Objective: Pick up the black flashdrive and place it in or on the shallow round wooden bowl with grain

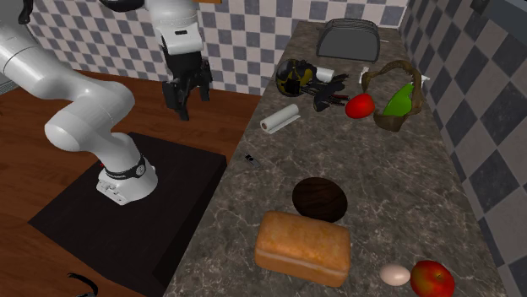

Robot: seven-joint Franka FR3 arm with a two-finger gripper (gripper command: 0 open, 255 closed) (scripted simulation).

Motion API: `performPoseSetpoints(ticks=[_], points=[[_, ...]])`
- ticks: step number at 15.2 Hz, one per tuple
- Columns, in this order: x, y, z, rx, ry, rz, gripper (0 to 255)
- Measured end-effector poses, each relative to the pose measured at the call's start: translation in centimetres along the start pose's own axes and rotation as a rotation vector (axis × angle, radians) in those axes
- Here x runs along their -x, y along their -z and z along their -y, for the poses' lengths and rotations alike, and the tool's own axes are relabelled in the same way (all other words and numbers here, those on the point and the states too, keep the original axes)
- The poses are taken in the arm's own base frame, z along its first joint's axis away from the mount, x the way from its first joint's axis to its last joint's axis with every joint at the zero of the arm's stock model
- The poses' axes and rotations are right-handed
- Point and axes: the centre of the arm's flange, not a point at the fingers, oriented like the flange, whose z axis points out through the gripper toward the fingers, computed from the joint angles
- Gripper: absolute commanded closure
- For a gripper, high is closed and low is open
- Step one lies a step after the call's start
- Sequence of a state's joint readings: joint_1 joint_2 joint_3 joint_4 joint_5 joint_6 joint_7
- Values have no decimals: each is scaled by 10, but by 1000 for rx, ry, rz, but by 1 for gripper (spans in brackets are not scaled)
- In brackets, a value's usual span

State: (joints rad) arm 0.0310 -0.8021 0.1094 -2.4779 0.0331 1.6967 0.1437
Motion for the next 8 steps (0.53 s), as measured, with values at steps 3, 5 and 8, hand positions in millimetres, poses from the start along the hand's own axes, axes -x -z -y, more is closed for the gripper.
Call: performPoseSetpoints(ticks=[3,5,8], points=[[0,-35,21,-4,-45,5,0],[1,-53,34,-7,-75,8,0],[-4,-86,59,-10,-120,14,0]])
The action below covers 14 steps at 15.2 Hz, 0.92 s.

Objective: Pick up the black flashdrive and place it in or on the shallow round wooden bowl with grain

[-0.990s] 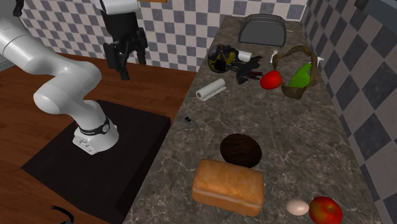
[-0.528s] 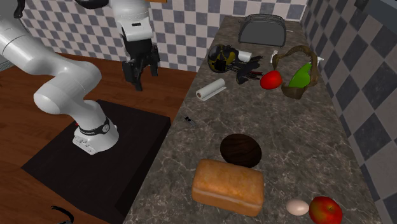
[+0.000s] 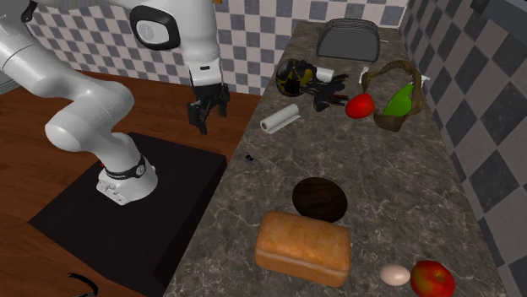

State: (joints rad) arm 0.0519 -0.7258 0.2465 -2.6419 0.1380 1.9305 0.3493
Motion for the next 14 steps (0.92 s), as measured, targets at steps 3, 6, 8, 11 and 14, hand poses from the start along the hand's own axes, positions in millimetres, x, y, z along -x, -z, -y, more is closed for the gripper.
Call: performPoseSetpoints(ticks=[3,6,8,11,14], points=[[5,-35,16,-3,-46,5,0],[0,-68,40,-7,-91,10,0],[-2,-91,53,-9,-121,13,0],[1,-118,76,-12,-166,16,0],[-10,-154,97,-15,-211,21,0]])
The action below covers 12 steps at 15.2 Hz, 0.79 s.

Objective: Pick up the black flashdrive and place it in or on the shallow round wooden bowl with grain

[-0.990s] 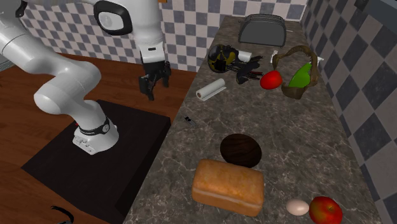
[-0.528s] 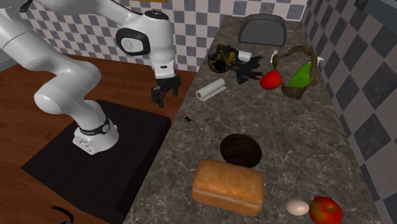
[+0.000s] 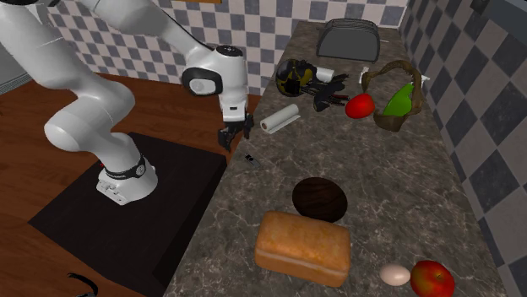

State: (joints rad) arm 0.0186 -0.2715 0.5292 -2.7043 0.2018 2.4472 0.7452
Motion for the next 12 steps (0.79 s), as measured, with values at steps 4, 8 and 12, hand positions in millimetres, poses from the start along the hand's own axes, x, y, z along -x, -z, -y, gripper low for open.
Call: performPoseSetpoints(ticks=[4,8,12], points=[[-1,-42,29,-5,-60,6,0],[-5,-85,55,-12,-122,14,0],[-2,-110,65,-15,-137,15,0]])
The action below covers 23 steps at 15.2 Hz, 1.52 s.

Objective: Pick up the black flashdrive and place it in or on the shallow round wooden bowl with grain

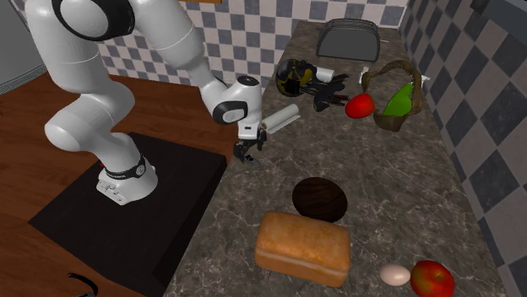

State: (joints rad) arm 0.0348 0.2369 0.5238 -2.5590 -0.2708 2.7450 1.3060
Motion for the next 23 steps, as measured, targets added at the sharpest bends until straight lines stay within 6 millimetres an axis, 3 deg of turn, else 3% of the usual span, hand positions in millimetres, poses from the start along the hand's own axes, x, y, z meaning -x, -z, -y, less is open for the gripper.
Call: performPoseSetpoints(ticks=[5,11,12,23], points=[[0,-25,-1,0,-1,0,0],[0,-29,1,-1,-1,0,0],[0,-29,1,-1,-1,0,255],[-1,-25,0,0,-2,-3,255]])
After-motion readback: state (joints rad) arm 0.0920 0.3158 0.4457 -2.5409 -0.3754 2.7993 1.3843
